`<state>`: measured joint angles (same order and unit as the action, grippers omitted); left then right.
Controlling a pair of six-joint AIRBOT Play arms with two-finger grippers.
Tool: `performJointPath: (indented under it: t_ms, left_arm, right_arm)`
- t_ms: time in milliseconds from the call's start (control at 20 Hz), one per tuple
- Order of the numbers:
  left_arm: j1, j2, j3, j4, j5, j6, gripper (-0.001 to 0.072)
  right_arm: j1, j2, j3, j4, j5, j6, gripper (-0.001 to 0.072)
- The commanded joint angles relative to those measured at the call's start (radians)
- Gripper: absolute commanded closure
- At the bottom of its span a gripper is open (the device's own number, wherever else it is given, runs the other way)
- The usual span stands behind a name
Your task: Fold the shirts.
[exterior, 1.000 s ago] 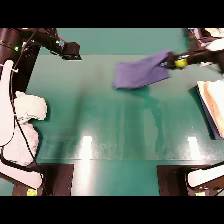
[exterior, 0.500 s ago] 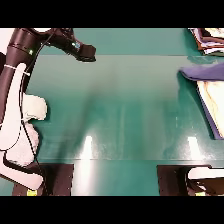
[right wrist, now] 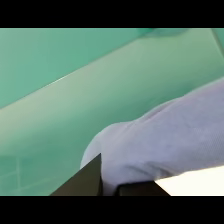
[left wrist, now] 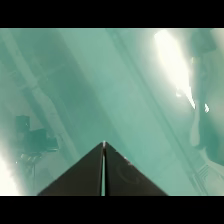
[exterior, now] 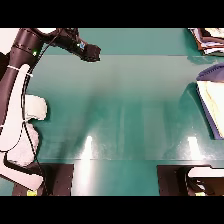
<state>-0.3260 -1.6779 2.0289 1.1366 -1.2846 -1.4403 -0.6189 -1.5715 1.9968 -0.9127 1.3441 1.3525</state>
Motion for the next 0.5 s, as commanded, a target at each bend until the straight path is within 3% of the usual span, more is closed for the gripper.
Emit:
performJointPath:
  t_ms: [0,300,450]
  left_arm:
    - [-0.001,-0.001,0.0,0.0,-0.011,0.001,0.0681]
    - [-0.001,-0.001,0.0,0.0,-0.017,0.002,0.068]
    - [-0.001,-0.001,0.0,0.0,-0.017,0.001,0.068]
  right_arm:
    - [-0.037,0.041,-0.012,-0.005,0.06,0.0,0.0697]
    - [-0.175,0.195,-0.278,-0.009,0.146,-0.034,0.0696]
    - [-0.256,0.277,-0.436,-0.11,0.179,-0.037,0.0693]
